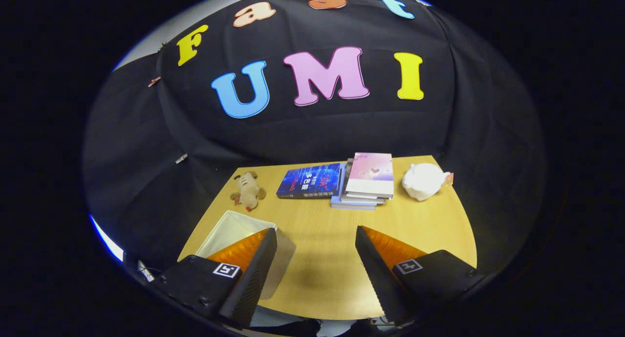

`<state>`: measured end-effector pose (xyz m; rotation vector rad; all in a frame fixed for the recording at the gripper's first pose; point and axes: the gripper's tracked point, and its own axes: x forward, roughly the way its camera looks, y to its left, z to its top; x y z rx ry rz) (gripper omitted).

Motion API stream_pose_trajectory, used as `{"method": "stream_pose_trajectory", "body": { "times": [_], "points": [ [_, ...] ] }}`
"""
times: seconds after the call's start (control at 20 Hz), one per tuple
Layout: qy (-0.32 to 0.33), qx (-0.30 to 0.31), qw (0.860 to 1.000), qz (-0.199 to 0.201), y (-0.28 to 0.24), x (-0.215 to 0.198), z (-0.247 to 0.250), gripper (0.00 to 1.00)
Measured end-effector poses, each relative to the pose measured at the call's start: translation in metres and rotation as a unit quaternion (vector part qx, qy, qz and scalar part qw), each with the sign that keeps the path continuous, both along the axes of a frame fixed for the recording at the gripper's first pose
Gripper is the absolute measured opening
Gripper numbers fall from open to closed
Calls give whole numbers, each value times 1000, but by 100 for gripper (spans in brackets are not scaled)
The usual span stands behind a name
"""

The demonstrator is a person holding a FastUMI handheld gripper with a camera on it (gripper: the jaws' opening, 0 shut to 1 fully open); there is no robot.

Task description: Open the storage box then place both shoes into the box .Put the left shoe in first, then the right shoe, with the right side of both shoes facing outward in a uniform manner.

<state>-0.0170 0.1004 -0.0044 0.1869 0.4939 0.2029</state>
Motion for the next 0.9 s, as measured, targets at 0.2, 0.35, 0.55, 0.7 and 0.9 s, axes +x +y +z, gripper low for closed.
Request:
{"method": "stream_pose_trajectory", "body": {
  "times": [0.2, 0.35, 0.55, 0.7, 0.9],
  "points": [
    [-71, -4, 997, 2, -45, 3, 33, 99],
    [-149, -29, 988, -13, -82, 8, 60, 99],
    [-200, -39, 978, -40, -111, 6, 76, 99],
    [-210, -38, 975, -58, -120, 4, 76, 98],
    [-202, -44, 976, -73, -120, 2, 67, 98]
  ]
}}
